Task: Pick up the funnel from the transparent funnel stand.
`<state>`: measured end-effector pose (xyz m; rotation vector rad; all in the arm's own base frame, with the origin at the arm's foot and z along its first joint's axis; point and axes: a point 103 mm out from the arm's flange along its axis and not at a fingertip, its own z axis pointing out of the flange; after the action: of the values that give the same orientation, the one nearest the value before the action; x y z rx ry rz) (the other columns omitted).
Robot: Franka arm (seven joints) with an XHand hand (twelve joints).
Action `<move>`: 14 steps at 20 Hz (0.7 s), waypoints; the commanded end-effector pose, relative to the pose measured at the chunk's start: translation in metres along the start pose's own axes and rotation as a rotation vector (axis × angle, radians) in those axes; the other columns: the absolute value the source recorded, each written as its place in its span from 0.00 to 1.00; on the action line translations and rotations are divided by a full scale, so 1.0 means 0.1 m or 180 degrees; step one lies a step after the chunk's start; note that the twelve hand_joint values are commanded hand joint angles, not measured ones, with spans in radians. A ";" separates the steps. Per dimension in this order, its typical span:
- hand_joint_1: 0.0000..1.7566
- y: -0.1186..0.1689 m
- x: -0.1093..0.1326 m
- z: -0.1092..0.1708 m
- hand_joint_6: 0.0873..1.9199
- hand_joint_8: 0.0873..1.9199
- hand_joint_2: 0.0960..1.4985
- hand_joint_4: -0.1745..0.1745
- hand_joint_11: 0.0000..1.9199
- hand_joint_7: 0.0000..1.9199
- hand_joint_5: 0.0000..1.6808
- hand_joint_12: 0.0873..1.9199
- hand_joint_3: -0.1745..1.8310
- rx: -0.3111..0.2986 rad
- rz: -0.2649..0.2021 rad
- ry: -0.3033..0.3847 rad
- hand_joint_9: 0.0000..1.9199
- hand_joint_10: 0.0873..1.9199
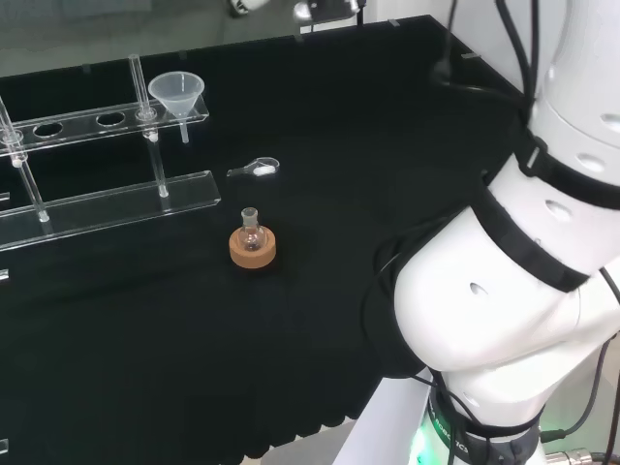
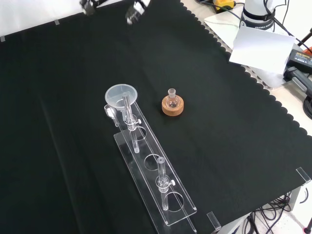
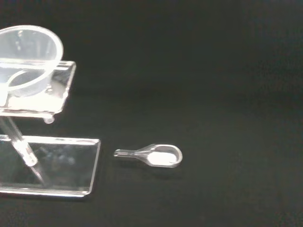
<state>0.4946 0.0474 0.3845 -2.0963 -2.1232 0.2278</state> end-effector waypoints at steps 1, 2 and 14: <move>0.19 0.20 0.52 0.16 0.00 0.13 0.62 0.47 0.00 0.00 0.09 0.71 0.23 0.0146 -0.0273 -0.0070 0.02 0.36; 0.20 0.22 0.57 0.18 0.00 0.14 0.62 0.47 0.00 0.00 0.09 0.71 0.23 0.0163 -0.0296 -0.0078 0.02 0.36; 0.28 0.50 0.89 0.43 0.00 0.11 0.50 0.47 0.00 0.00 0.03 0.75 0.19 0.0587 -0.0290 -0.0243 0.01 0.39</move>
<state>0.5286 0.1206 0.3457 -1.9438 -2.1615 0.4012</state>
